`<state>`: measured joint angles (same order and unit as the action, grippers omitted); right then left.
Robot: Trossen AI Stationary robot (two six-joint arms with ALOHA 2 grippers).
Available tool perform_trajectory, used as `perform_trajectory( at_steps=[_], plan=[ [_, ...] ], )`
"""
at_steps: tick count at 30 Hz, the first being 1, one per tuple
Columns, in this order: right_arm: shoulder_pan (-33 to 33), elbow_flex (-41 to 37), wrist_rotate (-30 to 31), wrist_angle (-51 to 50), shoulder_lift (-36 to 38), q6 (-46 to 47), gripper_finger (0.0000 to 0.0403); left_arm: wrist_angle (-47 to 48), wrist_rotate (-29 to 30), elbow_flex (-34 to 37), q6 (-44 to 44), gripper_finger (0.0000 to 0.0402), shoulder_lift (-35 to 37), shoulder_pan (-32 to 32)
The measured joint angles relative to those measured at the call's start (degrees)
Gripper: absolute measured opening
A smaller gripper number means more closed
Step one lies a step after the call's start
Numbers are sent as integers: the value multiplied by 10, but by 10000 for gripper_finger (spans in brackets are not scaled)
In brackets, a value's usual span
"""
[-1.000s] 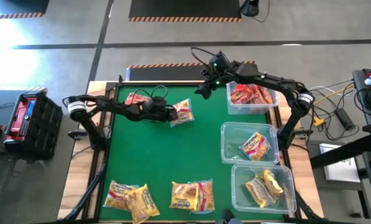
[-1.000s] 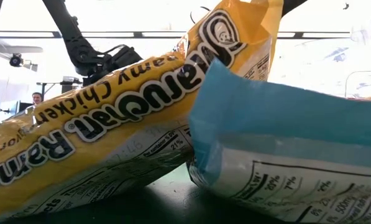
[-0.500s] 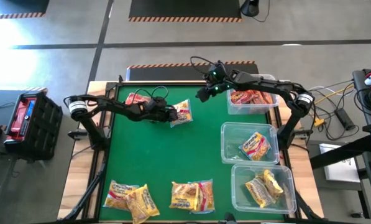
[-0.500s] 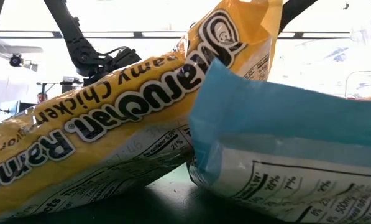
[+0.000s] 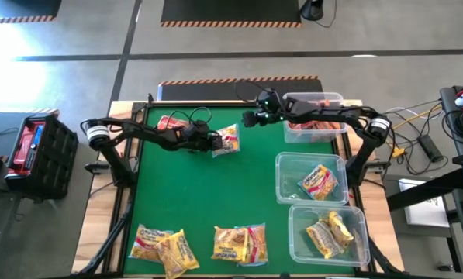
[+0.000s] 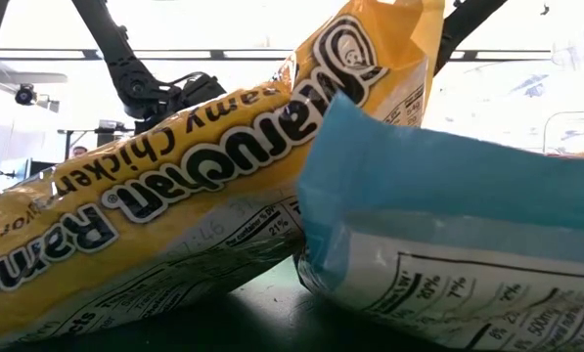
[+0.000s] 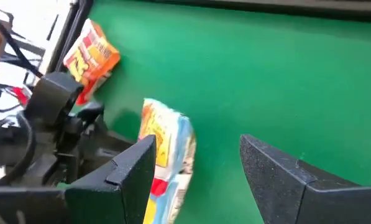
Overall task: Sort Maruchan noodles
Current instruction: Put the top middle noodle pack into the middle transparent bin
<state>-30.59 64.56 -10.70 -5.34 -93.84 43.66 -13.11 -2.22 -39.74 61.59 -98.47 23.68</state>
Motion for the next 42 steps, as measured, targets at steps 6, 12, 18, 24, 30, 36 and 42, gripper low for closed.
perform_trajectory(
  at_steps=[6,12,18,24,30,36,42],
  plan=[
    [19,-26,-4,34,0,14,219,-12,-7,-1,11,111,-23,1],
    [30,-38,0,40,0,41,219,-20,-16,-8,5,111,-29,1],
    [47,-39,2,69,-33,67,219,-13,-18,-27,-27,111,-30,1],
    [48,-40,-17,76,-63,89,219,4,-18,-30,-26,111,-30,1],
    [48,-39,-54,131,-92,95,219,6,-18,-34,-26,111,-30,1],
    [47,-39,-114,175,-127,113,219,7,-18,-35,-26,111,-30,1],
    [46,-39,-131,193,-131,109,205,6,-18,-35,-26,111,-30,1]
  ],
)
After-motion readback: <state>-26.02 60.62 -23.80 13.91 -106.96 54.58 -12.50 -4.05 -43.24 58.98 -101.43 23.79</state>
